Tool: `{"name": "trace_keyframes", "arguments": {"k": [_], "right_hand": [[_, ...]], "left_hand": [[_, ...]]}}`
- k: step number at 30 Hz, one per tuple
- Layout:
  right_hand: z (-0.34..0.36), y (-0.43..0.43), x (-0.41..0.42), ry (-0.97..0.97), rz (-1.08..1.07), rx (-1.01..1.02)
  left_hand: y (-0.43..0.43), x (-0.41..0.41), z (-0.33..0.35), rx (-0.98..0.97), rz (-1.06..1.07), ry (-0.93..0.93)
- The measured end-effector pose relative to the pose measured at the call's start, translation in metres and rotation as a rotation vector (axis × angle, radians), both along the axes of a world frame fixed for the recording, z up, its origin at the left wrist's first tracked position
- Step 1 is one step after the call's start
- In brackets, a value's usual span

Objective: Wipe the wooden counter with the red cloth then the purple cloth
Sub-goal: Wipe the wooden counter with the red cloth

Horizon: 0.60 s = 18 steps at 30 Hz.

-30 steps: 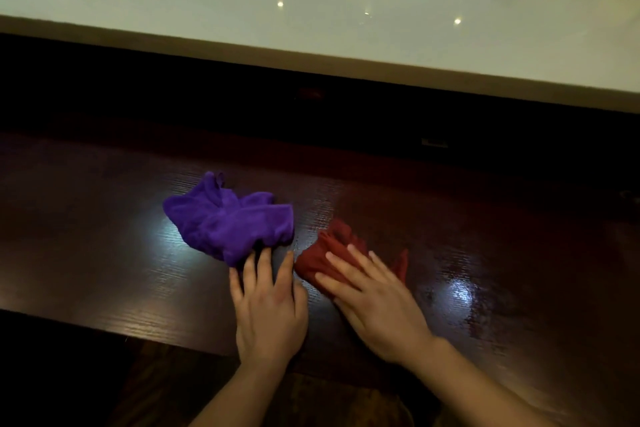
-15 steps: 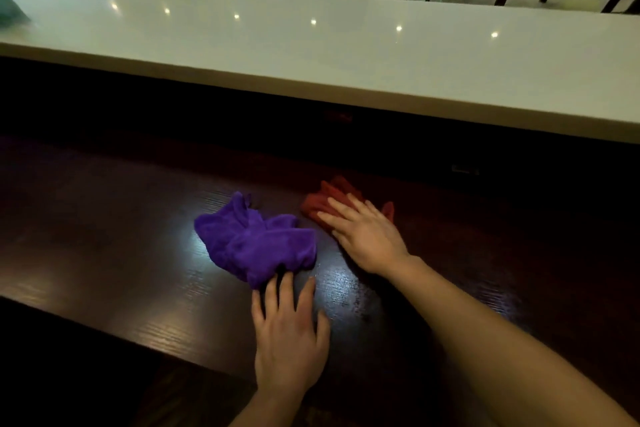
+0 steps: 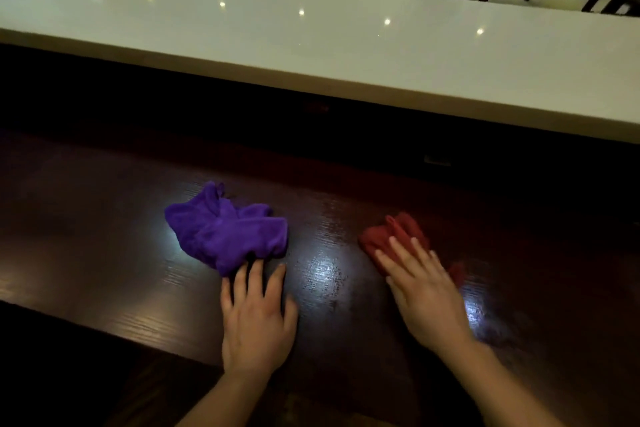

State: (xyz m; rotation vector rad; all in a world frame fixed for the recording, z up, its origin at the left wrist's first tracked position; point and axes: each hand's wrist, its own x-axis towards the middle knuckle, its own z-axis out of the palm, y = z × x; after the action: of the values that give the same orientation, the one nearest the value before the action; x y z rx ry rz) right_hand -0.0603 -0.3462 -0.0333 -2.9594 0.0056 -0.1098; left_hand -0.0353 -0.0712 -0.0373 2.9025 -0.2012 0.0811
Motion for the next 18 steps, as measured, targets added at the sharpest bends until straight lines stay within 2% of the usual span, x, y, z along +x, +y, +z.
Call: {"name": "trace_keyframes", "arguments": {"k": [2, 6, 8, 9, 11, 15, 18], "right_hand": [[0.000, -0.035, -0.007, 0.026, -0.021, -0.041], [-0.001, -0.109, -0.030, 0.062, -0.527, 0.008], [0.002, -0.101, -0.021, 0.069, -0.707, 0.018], [0.005, -0.085, -0.012, 0.080, -0.727, 0.011], [0.009, -0.044, 0.004, 0.095, -0.585, 0.003], [0.001, 0.002, -0.011, 0.093, -0.130, -0.029], [0.001, -0.040, -0.047, 0.077, -0.183, 0.000]], "left_hand": [[0.001, 0.000, 0.000, 0.001, 0.004, -0.003], [-0.002, 0.000, 0.002, 0.011, 0.006, 0.003], [-0.003, -0.001, 0.003, 0.018, 0.009, 0.007], [-0.004, -0.001, 0.005, 0.015, 0.010, 0.004], [-0.005, -0.002, 0.008, 0.010, 0.018, -0.008], [-0.006, -0.003, 0.011, -0.006, 0.030, -0.012], [-0.006, -0.003, 0.012, -0.016, 0.032, -0.015]]}}
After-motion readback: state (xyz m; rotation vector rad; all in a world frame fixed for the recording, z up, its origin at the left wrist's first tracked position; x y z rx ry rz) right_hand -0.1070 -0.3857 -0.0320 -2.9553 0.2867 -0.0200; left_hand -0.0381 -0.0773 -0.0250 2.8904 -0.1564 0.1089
